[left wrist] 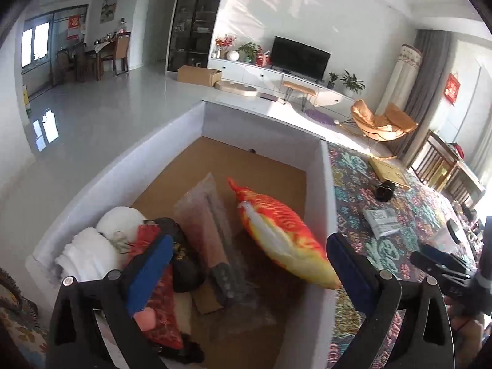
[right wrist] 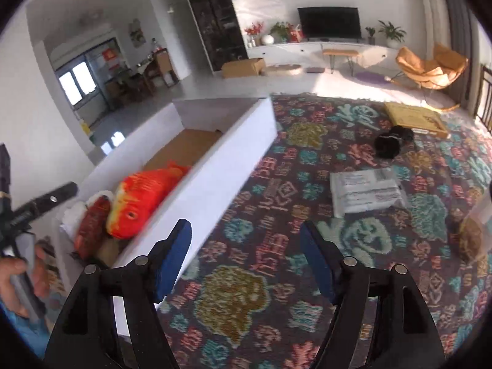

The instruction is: Organize soft objects

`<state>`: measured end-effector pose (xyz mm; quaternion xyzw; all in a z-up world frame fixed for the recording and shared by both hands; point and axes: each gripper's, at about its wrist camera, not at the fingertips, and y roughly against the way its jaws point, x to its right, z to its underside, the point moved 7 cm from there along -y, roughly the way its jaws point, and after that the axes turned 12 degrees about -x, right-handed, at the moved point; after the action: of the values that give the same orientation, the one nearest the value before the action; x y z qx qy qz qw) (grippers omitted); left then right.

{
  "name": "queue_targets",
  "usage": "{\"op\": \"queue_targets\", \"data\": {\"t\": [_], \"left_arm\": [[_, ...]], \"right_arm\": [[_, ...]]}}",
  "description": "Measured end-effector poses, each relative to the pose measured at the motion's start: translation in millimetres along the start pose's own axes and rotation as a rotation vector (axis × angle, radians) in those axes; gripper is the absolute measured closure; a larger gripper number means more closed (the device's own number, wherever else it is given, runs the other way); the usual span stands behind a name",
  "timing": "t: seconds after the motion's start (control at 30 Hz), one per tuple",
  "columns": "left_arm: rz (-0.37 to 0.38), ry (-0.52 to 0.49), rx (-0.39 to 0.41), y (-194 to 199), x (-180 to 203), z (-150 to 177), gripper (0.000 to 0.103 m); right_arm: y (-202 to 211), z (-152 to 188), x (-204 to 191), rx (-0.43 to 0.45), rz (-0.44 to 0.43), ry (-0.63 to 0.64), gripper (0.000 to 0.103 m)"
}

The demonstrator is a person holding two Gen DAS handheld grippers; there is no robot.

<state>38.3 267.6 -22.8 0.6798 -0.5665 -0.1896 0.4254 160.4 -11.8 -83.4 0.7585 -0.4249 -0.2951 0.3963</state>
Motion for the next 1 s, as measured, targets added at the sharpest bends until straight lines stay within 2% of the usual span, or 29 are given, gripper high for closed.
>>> {"op": "queue_targets", "data": {"t": [0.1,0.2,0.27,0.37,0.43,0.5,0.7,0.83,1.0], "left_arm": [[0.124,-0.129,-0.044,-9,83,15,0.004],[0.219,-0.272,-0.131,-32,162,50,0.003],[0.231,-0.352,-0.204,-62,202,75,0.003],[0.173,-0.421,-0.273,-112,238,102,0.003],[0.122,-0.435,-0.275,-140,246,107,0.003],[0.093,-0.432,-0.278,-161,247,103,0.003],[0.045,-0.401,-0.297,-195,243,84,0.003],[-0.017,-0.441,-0.248,-199,245,88,0.0],[-0.015,-0.426,-0.248,-198,243,88,0.0]], "right_arm": [[-11,47,77,-0.053,0.173,-0.091,0.027],[-10,77,135,-0.07,0.272,-0.172,0.027],[-11,88,160,-0.076,0.306,-0.215,0.027],[-12,98,182,-0.082,0.315,-0.301,0.027],[-17,101,189,-0.099,0.303,-0.329,0.027],[-16,102,191,-0.08,0.312,-0.338,0.022],[-16,101,193,-0.073,0.311,-0.346,0.018],[-16,102,193,-0.072,0.311,-0.347,0.018],[-16,103,193,-0.072,0.311,-0.346,0.017]]}}
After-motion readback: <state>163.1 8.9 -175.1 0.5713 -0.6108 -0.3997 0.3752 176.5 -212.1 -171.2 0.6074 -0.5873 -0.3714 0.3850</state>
